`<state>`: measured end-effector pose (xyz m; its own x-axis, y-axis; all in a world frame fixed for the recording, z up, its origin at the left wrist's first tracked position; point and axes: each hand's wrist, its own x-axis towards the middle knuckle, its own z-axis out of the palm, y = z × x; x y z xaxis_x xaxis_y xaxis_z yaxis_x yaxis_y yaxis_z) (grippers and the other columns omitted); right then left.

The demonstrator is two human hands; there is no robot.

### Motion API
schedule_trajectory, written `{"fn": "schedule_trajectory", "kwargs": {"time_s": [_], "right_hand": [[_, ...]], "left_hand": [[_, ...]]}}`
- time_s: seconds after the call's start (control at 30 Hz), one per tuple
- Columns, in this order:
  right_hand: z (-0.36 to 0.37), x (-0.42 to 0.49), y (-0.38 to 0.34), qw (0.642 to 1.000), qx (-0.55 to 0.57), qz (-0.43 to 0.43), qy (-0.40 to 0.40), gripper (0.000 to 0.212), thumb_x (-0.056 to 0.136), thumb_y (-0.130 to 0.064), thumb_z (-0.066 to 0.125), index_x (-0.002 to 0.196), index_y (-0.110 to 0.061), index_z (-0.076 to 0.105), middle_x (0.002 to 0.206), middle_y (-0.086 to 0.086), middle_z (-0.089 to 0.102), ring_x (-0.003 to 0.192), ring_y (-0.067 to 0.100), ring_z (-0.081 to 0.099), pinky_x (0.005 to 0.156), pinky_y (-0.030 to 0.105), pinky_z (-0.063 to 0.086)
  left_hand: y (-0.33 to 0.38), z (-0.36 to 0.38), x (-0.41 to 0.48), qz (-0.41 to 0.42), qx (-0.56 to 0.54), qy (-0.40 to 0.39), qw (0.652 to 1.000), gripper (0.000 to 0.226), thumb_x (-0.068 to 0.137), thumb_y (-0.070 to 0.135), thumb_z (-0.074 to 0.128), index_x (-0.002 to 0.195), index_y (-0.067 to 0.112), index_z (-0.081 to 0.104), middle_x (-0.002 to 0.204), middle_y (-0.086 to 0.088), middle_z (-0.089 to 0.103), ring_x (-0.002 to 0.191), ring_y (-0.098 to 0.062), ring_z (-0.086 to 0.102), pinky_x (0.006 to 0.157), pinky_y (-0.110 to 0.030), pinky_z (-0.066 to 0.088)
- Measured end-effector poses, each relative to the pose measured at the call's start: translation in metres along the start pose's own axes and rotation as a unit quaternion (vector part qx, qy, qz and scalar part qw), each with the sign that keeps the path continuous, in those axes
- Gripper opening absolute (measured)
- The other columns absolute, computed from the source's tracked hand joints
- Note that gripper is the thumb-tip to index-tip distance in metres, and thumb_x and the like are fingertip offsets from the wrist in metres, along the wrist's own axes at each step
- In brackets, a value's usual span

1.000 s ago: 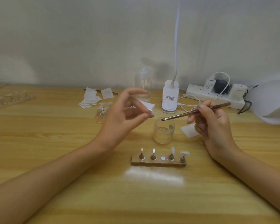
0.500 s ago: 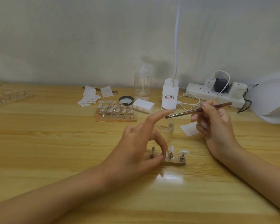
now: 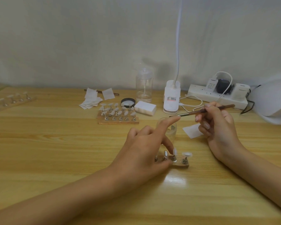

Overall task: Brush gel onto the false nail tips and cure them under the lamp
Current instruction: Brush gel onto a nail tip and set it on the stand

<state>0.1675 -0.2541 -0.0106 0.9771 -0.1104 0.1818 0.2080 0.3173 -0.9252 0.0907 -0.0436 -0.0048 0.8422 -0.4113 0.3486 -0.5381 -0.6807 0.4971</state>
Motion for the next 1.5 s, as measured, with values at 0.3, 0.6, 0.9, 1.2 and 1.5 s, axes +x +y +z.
{"fn": "schedule_trajectory", "kwargs": {"time_s": [0.3,0.6,0.9,1.2,1.5], "right_hand": [[0.000,0.001,0.001,1.000,0.022,-0.002,0.007,0.028,0.102,-0.016,0.049,0.074,-0.022,0.052,0.059,0.001,0.061,0.042,0.005,0.037,0.037,0.014,0.029],[0.003,-0.003,-0.001,1.000,0.000,-0.019,0.001,0.028,0.103,-0.019,0.046,0.076,-0.023,0.051,0.058,0.001,0.060,0.044,0.007,0.038,0.039,0.015,0.031],[0.014,-0.018,-0.001,0.963,-0.189,-0.148,-0.120,0.023,0.102,-0.027,0.046,0.084,-0.014,0.049,0.062,0.003,0.057,0.054,0.026,0.040,0.045,0.020,0.034],[0.015,-0.017,0.002,0.941,-0.231,-0.173,-0.178,0.022,0.100,-0.031,0.048,0.082,-0.018,0.050,0.065,0.007,0.059,0.050,0.033,0.039,0.045,0.028,0.035],[0.013,-0.012,0.000,0.978,-0.153,-0.088,-0.111,0.024,0.093,-0.038,0.051,0.084,-0.016,0.051,0.062,0.000,0.059,0.052,0.008,0.048,0.042,0.018,0.036]], "left_hand": [[0.009,0.008,0.007,0.088,0.085,0.038,0.992,0.080,0.088,0.022,0.072,0.144,0.046,0.020,0.090,0.023,0.062,0.099,0.001,0.051,0.093,-0.037,0.035],[0.000,-0.027,0.023,0.129,-0.125,0.147,0.973,0.069,0.092,0.016,0.071,0.148,0.035,0.035,0.094,0.016,0.065,0.089,-0.005,0.069,0.080,-0.021,0.054],[-0.052,-0.009,0.035,-0.023,-0.319,0.148,0.936,0.062,0.084,0.005,0.079,0.136,0.025,0.051,0.085,0.000,0.070,0.083,-0.010,0.067,0.073,-0.049,0.052],[-0.055,-0.005,0.035,-0.009,-0.313,0.152,0.938,0.057,0.083,0.013,0.081,0.131,0.028,0.053,0.084,0.005,0.072,0.083,-0.010,0.070,0.069,-0.046,0.052],[-0.060,-0.004,0.035,-0.013,-0.322,0.154,0.934,0.057,0.087,0.003,0.076,0.132,0.028,0.052,0.088,0.004,0.072,0.091,-0.013,0.070,0.074,-0.046,0.057]]}}
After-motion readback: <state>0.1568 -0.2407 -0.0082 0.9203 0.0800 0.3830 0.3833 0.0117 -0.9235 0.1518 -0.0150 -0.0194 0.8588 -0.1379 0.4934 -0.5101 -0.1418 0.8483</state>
